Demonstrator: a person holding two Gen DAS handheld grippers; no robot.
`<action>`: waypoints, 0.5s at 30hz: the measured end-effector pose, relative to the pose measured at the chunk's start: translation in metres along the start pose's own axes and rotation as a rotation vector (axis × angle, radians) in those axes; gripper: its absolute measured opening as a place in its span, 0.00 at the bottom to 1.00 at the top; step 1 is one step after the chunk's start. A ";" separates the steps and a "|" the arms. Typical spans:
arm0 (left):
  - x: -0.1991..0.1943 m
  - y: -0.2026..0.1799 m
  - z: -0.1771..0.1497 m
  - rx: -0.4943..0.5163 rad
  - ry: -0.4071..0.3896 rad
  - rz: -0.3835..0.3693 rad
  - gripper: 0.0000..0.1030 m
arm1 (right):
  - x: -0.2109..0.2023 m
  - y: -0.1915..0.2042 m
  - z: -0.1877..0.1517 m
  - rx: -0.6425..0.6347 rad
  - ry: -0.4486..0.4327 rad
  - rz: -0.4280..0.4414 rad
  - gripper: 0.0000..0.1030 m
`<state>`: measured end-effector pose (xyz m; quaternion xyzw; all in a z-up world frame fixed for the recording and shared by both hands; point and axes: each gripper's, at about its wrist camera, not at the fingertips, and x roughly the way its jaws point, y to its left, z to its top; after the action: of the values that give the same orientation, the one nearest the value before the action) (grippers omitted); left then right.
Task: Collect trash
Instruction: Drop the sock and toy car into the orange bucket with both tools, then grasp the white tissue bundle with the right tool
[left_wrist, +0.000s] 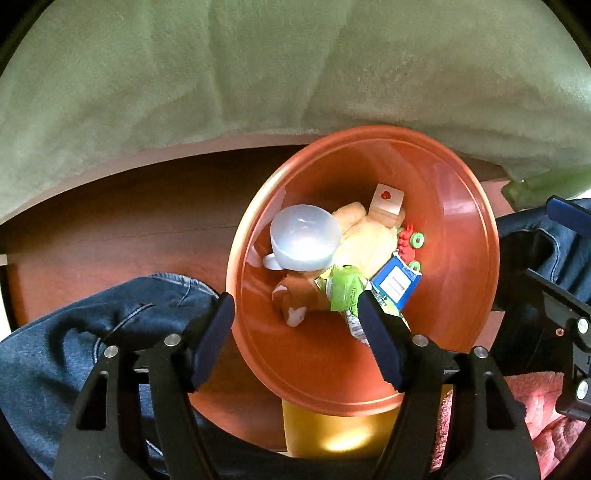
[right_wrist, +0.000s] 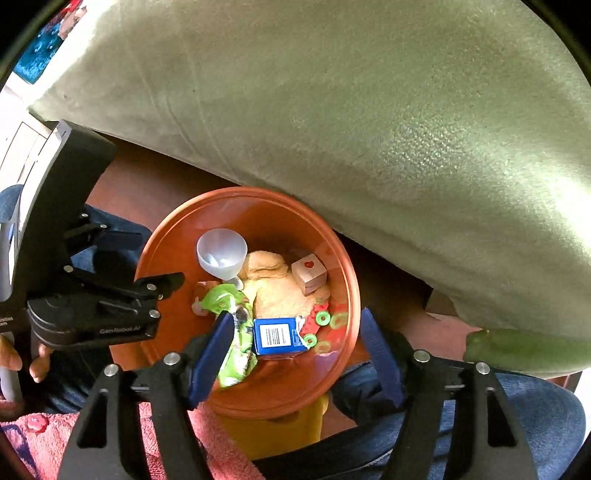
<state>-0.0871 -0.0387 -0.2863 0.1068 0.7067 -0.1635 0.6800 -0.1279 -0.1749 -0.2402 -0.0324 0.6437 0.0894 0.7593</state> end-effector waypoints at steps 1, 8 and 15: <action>0.000 -0.001 0.000 -0.003 -0.009 0.001 0.66 | -0.002 0.001 0.000 -0.004 -0.006 -0.003 0.68; -0.047 0.002 0.000 0.004 -0.127 -0.003 0.66 | -0.059 0.003 0.011 -0.043 -0.140 0.003 0.68; -0.130 0.023 0.008 -0.033 -0.339 0.001 0.66 | -0.163 -0.019 0.062 -0.027 -0.454 0.031 0.84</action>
<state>-0.0639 -0.0110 -0.1588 0.0667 0.5845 -0.1670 0.7912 -0.0899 -0.1990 -0.0703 -0.0120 0.4554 0.1146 0.8828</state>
